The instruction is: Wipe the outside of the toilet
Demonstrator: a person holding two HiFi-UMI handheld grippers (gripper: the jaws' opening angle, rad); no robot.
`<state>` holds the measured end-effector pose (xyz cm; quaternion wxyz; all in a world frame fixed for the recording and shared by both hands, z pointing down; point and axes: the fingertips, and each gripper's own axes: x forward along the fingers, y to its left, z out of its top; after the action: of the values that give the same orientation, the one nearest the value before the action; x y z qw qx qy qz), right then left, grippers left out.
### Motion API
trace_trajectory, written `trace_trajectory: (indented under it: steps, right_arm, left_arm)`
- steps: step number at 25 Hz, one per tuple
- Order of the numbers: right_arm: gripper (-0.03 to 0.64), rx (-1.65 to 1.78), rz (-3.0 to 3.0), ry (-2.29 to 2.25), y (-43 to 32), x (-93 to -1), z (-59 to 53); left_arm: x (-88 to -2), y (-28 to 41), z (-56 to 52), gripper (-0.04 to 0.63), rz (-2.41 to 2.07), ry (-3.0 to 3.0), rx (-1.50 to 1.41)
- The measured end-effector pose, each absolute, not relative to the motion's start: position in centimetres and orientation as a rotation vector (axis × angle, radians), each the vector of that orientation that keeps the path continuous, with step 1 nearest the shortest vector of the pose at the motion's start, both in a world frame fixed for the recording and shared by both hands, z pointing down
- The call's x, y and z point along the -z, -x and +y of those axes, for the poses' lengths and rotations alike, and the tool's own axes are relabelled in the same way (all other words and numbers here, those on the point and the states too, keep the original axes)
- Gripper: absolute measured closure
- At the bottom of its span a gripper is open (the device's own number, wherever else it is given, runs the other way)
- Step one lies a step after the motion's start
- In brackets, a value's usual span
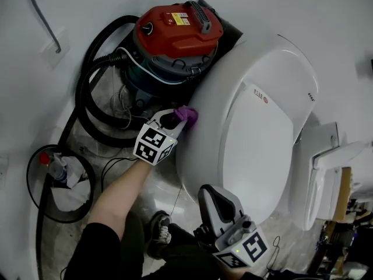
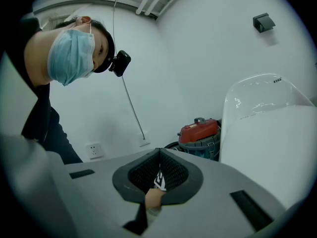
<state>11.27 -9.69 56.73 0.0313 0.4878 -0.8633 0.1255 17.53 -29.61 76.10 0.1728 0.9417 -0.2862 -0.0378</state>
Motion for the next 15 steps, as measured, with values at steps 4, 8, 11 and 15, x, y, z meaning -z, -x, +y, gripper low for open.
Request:
trace_trajectory:
  steps: [4,8,11,15]
  right_arm:
    - [0.618,-0.388,-2.670,-1.481,-11.2,-56.5,-9.7]
    - [0.618,-0.395,-2.672,-1.483,-11.4,-56.5,-9.8]
    - [0.617,-0.394,-2.687,-1.488,-11.4,-56.1,-10.1]
    - [0.618,-0.406,-2.705,-1.502,-10.9,-55.8,-10.5]
  left_arm:
    - [-75.7,-18.2,-33.4,0.517,-0.868,-2.651,0.089]
    - [-75.9,-18.7,-34.8,0.515,-0.875,-2.655,0.041]
    - [-75.4,-18.1,-34.0,0.515,-0.855,-2.666,0.080]
    - [-75.1,-16.3,-30.8,0.517,-0.811,-2.691,0.147]
